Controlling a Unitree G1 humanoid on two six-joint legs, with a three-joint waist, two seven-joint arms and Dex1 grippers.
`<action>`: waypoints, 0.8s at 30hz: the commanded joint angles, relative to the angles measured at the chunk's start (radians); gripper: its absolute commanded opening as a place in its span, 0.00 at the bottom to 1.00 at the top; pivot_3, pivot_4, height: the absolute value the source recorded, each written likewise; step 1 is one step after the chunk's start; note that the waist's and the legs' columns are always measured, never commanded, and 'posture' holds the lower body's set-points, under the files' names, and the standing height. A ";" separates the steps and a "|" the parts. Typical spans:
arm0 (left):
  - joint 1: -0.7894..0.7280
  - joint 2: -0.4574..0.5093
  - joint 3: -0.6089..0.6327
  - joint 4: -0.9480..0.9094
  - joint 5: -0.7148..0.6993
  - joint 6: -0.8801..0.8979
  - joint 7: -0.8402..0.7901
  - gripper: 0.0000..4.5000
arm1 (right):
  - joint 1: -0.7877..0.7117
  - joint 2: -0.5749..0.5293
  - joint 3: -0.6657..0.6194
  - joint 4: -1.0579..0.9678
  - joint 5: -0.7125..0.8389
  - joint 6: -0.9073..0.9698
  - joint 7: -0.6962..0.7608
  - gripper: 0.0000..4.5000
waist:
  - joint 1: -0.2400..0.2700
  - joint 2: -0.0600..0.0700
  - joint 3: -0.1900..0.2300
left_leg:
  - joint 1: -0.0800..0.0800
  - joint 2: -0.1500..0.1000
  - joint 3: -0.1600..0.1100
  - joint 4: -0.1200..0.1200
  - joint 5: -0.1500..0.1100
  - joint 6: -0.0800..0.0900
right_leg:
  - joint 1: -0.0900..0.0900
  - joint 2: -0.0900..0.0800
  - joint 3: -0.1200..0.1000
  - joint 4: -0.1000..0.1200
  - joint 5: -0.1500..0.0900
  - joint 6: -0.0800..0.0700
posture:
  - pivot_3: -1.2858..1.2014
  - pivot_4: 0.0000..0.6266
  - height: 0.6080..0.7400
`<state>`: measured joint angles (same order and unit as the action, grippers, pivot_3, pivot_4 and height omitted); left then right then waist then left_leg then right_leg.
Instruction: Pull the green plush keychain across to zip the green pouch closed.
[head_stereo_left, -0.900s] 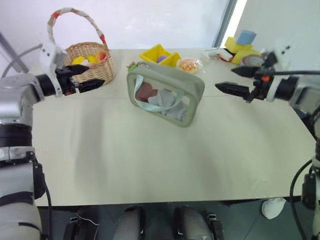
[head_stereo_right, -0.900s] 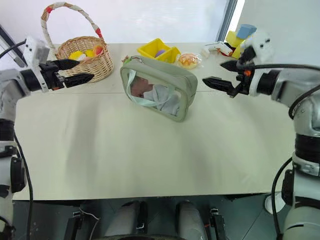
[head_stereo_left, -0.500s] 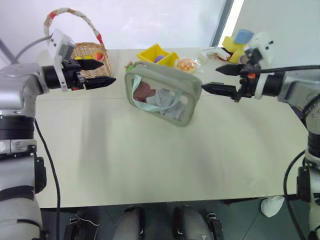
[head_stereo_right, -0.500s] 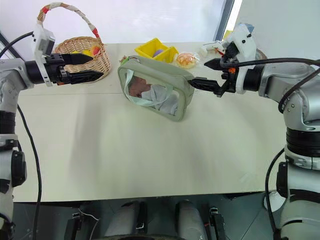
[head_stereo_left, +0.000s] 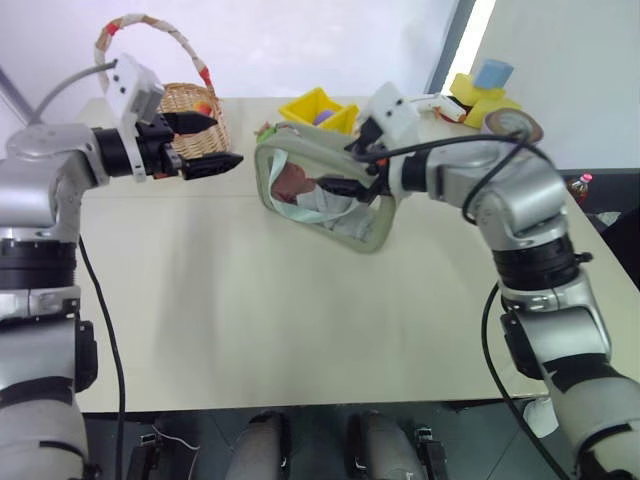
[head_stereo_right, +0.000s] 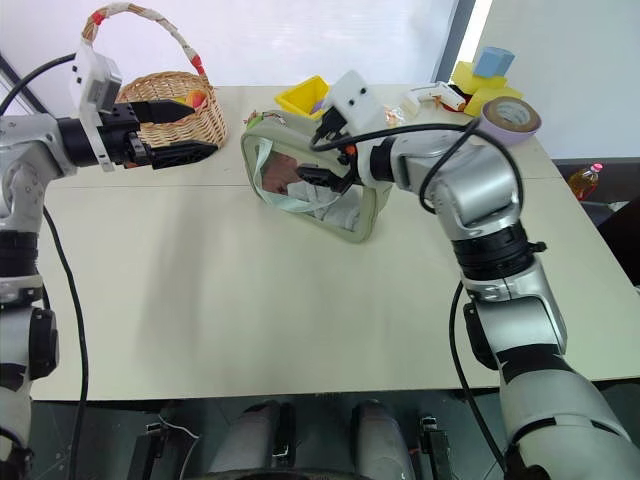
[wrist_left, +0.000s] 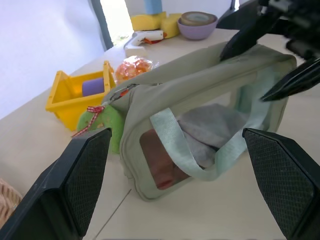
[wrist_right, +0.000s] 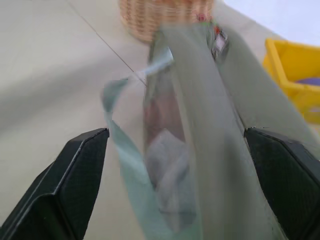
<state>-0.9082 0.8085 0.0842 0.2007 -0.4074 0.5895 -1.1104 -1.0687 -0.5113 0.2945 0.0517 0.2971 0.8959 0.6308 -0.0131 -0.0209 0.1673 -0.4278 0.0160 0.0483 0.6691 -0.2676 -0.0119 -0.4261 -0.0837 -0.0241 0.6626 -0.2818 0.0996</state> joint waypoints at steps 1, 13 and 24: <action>0.012 0.019 0.060 -0.101 -0.041 0.036 0.035 0.99 | -0.017 -0.012 0.017 -0.011 -0.055 -0.072 0.036 1.00 | -0.004 0.000 0.000 | 0.000 0.000 0.000 0.000 0.000 0.000 | 0.000 0.000 0.000 0.000 0.000 0.000 | 0.52 0.24 0.99; 0.060 0.048 0.088 -0.133 -0.032 0.041 0.087 1.00 | -0.013 -0.031 0.043 0.044 -0.181 -0.347 0.179 0.05 | -0.005 0.000 0.000 | 0.001 0.000 0.001 0.000 0.000 0.001 | 0.000 0.001 0.000 0.000 0.000 0.000 | 0.52 0.24 0.99; 0.018 0.104 0.094 -0.016 -0.024 -0.003 0.066 1.00 | 0.026 -0.041 -0.032 0.072 -0.145 -0.613 0.387 0.05 | -0.006 0.000 0.000 | 0.001 0.000 0.001 0.000 0.000 0.000 | 0.000 0.001 0.000 0.000 0.000 0.000 | 0.52 0.24 0.99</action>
<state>-0.8720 0.8925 0.1463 0.1979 -0.4244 0.6015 -1.0417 -1.0515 -0.5417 0.2820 0.1805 0.1413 0.3201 0.9925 -0.0189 -0.0211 0.1676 -0.4272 0.0163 0.0491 0.6686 -0.2674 -0.0122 -0.4265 -0.0822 -0.0242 0.6624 -0.2818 0.0996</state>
